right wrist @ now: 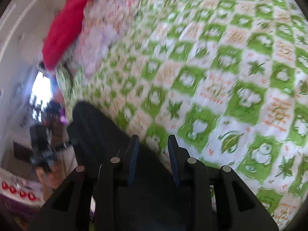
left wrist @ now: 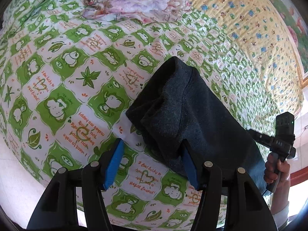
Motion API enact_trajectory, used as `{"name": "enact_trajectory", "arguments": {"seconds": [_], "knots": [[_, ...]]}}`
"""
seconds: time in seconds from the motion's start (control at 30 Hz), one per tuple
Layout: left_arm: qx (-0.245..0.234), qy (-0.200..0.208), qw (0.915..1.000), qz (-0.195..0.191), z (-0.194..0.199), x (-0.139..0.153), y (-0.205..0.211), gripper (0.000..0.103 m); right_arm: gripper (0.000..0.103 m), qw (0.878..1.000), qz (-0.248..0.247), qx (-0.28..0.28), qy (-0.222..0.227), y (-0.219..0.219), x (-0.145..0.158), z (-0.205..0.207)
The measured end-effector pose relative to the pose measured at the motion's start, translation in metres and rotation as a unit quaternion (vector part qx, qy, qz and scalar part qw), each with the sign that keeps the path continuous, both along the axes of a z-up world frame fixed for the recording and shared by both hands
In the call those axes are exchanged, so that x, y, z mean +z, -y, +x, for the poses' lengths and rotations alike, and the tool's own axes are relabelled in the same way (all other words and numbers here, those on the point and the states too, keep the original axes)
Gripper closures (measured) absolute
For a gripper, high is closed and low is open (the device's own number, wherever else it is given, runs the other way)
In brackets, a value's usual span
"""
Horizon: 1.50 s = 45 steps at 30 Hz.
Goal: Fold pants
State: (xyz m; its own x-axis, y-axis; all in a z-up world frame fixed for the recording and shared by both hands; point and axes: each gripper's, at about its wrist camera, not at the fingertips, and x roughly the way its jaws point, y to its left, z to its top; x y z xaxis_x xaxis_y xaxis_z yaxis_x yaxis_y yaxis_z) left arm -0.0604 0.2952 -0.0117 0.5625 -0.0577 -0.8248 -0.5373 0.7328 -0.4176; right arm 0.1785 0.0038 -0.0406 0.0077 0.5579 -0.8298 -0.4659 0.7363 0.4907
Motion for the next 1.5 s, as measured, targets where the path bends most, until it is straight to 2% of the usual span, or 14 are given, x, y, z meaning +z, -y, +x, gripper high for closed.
{"name": "enact_trajectory", "arguments": {"seconds": [0.1,0.2,0.33,0.4,0.47,0.57,0.67,0.8,0.9,1.07,1.1,1.17,1.3,1.5], "knots": [[-0.003,0.001,1.0000,0.000,0.004,-0.001,0.001,0.042,0.071,0.999,-0.015,0.050,0.000,-0.013,-0.001,-0.015],[-0.009,0.003,1.0000,0.000,0.011,-0.002,0.002,0.041,0.071,0.992,-0.063,0.105,0.030,-0.028,-0.001,-0.034],[-0.015,0.012,0.9998,0.010,0.021,-0.003,0.006,0.042,0.073,0.990,-0.069,0.115,0.033,-0.029,-0.004,-0.032],[-0.021,0.020,0.9993,0.026,0.026,-0.004,0.010,0.054,0.080,0.991,-0.064,0.111,0.034,-0.027,-0.001,-0.030],[-0.028,0.029,0.9987,0.031,0.029,-0.002,0.013,0.078,0.087,0.991,-0.071,0.105,0.053,-0.027,0.007,-0.033],[-0.032,0.063,0.9970,0.032,0.020,0.014,0.015,0.082,0.092,0.983,-0.084,0.087,0.136,-0.031,0.039,-0.041],[-0.045,0.096,0.9929,0.053,0.010,0.037,0.020,0.083,0.092,0.954,-0.131,0.074,0.259,-0.041,0.070,-0.059],[-0.061,0.120,0.9863,0.096,0.009,0.059,0.025,0.083,0.092,0.929,-0.164,0.055,0.327,-0.055,0.066,-0.066],[-0.069,0.113,0.9851,0.109,0.016,0.052,0.019,0.082,0.092,0.934,-0.170,0.035,0.311,-0.061,0.043,-0.055],[-0.093,0.077,0.9864,0.112,0.031,0.013,0.003,0.079,0.090,0.945,-0.175,0.012,0.276,-0.063,0.007,-0.042],[-0.097,0.065,0.9870,0.110,0.032,0.004,0.002,0.077,0.086,0.945,-0.177,0.005,0.275,-0.061,0.006,-0.043],[-0.094,0.058,0.9883,0.106,0.031,-0.003,-0.001,0.072,0.070,0.944,-0.177,-0.019,0.279,-0.056,0.012,-0.044],[-0.067,0.053,0.9866,0.139,0.015,0.015,0.003,0.058,0.067,0.954,-0.131,-0.053,0.266,-0.034,0.039,-0.054],[-0.038,0.078,0.9831,0.162,-0.010,0.053,0.011,0.057,0.066,0.962,-0.084,-0.092,0.242,0.003,0.062,-0.082]]}}
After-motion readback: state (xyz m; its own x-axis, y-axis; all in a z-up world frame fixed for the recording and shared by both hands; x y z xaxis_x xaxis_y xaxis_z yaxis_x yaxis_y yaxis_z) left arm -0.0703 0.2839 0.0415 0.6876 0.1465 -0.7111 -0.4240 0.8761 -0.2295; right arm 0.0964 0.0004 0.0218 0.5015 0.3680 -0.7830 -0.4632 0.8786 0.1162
